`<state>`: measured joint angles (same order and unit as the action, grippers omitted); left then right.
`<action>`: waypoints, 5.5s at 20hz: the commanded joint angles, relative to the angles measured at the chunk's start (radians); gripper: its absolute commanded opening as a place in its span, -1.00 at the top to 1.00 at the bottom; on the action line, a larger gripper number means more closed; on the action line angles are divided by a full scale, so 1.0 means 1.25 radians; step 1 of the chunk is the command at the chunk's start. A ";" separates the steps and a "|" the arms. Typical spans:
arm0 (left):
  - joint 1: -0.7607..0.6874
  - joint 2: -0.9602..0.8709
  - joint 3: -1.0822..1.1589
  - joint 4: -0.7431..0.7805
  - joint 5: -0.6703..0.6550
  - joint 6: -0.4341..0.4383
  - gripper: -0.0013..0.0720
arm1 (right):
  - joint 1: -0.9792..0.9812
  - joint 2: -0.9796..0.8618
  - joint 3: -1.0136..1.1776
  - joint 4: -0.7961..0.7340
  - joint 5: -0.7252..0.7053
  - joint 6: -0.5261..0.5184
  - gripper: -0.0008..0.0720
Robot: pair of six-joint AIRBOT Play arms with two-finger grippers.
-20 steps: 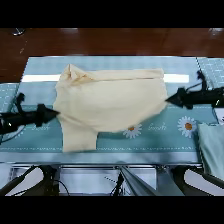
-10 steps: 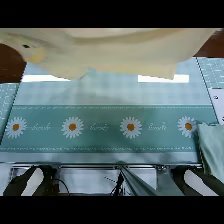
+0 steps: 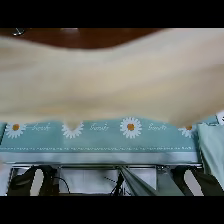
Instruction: Fold the shirts.
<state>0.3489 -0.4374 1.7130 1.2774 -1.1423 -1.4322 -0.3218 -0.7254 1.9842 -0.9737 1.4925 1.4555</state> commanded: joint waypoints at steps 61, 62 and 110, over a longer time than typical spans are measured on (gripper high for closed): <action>0.175 -0.547 -0.780 -0.133 -0.237 0.094 -0.96 | -0.130 -0.375 -0.907 -0.102 -0.260 -0.072 -0.73; 0.204 -0.504 -0.837 -0.164 -0.220 0.096 -0.96 | -0.128 -0.324 -0.987 -0.044 -0.289 -0.090 -0.73; -0.136 -0.502 -1.142 -0.416 0.095 0.132 0.91 | -0.290 -0.252 -1.166 -0.153 -0.111 -0.013 -0.73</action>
<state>0.1806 -1.0645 0.2844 0.7544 -1.0325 -1.2716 -0.6807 -1.0019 0.5529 -1.1957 1.3384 1.4574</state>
